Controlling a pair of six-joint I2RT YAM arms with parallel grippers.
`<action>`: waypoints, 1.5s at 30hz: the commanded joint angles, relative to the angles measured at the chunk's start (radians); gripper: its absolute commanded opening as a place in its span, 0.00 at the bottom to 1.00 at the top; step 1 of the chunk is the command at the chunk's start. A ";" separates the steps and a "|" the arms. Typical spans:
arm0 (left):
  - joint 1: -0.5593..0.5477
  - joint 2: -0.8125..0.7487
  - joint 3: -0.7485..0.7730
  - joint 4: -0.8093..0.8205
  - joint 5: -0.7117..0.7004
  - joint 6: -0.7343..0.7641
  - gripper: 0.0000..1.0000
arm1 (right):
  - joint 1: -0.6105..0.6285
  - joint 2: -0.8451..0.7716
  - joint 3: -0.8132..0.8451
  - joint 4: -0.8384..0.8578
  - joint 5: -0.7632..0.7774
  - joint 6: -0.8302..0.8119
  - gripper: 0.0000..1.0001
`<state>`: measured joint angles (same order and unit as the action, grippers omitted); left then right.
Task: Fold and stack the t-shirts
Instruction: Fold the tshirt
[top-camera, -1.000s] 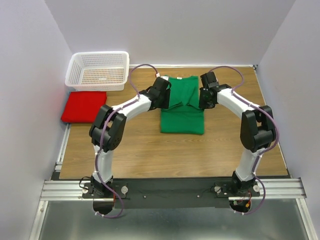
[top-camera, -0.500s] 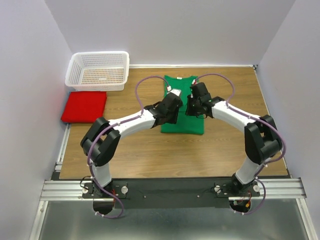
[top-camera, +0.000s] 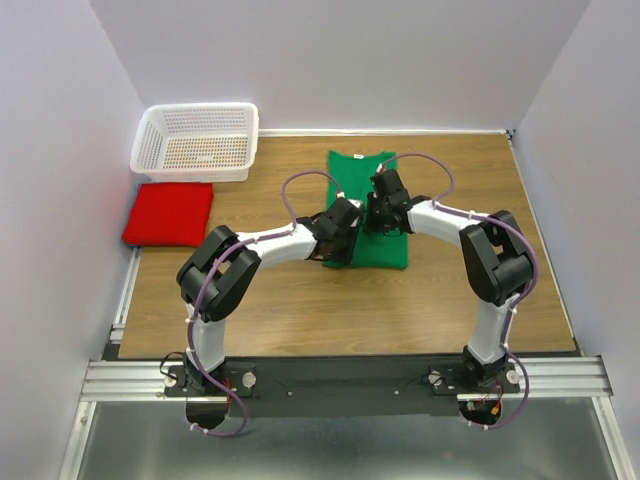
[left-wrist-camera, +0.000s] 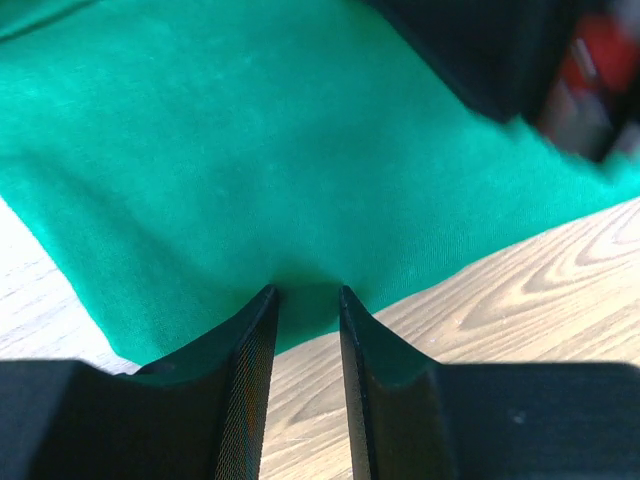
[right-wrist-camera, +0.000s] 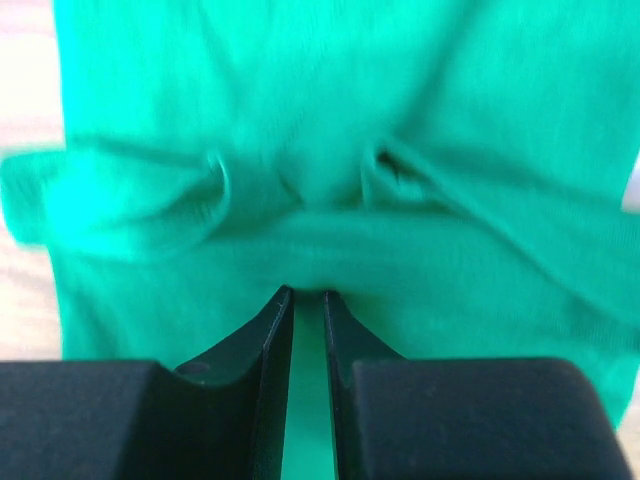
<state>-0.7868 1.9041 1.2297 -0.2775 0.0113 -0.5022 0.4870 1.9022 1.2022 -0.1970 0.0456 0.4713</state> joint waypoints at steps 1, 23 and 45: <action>-0.002 0.018 -0.029 -0.006 0.072 0.004 0.39 | -0.004 0.058 0.097 0.045 0.080 -0.033 0.24; 0.058 -0.328 -0.212 0.255 0.039 -0.093 0.49 | -0.209 -0.167 0.027 0.093 -0.429 0.010 0.39; 0.330 -0.195 -0.662 0.764 0.457 -0.432 0.40 | -0.484 0.045 -0.813 1.143 -1.006 0.569 0.46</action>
<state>-0.4923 1.7359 0.6495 0.4660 0.4240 -0.8806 0.0280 1.9076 0.4301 0.8974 -0.9695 1.0161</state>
